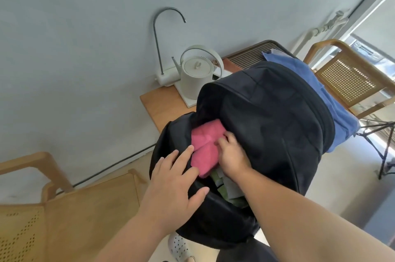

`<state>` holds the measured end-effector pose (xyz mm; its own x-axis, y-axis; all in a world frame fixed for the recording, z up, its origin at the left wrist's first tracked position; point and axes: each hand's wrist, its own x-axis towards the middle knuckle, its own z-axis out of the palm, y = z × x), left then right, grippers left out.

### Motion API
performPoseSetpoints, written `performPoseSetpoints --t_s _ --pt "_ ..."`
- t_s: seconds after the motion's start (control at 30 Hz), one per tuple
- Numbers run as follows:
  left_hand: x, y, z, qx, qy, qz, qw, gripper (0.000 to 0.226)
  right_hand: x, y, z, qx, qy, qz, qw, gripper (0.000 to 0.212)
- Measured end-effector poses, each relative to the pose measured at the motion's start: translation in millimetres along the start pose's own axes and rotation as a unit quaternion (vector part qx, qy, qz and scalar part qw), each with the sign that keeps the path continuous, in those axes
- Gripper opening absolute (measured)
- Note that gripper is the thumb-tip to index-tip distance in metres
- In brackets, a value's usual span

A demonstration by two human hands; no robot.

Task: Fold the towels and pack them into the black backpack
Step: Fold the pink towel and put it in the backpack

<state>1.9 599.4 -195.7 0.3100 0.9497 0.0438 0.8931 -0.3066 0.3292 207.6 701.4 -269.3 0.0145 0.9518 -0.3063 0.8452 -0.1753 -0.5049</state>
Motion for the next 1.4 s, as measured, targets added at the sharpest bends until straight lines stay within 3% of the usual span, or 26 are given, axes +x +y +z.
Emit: performPoseSetpoints --t_s 0.1,0.17,0.23,0.37,0.67,0.83,1.0,1.1,1.2,1.4 --pt "0 3 3 -0.005 -0.002 0.000 1.000 0.038 -20 -4 0 -0.229 0.013 -0.151 0.962 0.039" --pt "-2 2 5 -0.010 -0.001 0.001 1.000 0.038 -36 -13 -1 -0.284 -0.007 -0.240 0.928 0.046" --pt "-3 1 6 -0.010 -0.004 0.002 1.000 0.040 -43 -16 0 -0.333 -0.081 -0.281 0.897 0.051" --pt "0 3 4 0.000 -0.012 0.007 1.000 0.043 -42 -12 2 -0.432 -0.221 -0.197 0.852 0.076" --pt "-1 -4 5 0.000 -0.023 0.015 1.000 0.043 -18 -7 12 -0.449 -0.266 -0.073 0.850 0.113" --pt "-1 -5 6 -0.007 -0.025 0.012 1.000 0.043 -17 -11 10 -0.463 -0.276 -0.064 0.840 0.115" --pt "0 -3 -3 0.000 -0.034 0.013 0.999 0.049 -23 -33 -7 -0.482 -0.278 -0.079 0.827 0.100" --pt "6 -1 -14 -0.060 -0.002 0.001 0.998 0.054 -39 -57 -34 -0.464 -0.229 -0.148 0.843 0.086" --pt "23 7 -31 -0.134 0.064 -0.020 0.989 0.053 -57 -84 -77 -0.459 -0.106 -0.230 0.851 0.075" --pt "76 46 -67 -0.189 0.196 0.001 0.962 0.046 -76 -107 -173 -0.411 0.140 -0.247 0.866 0.069"
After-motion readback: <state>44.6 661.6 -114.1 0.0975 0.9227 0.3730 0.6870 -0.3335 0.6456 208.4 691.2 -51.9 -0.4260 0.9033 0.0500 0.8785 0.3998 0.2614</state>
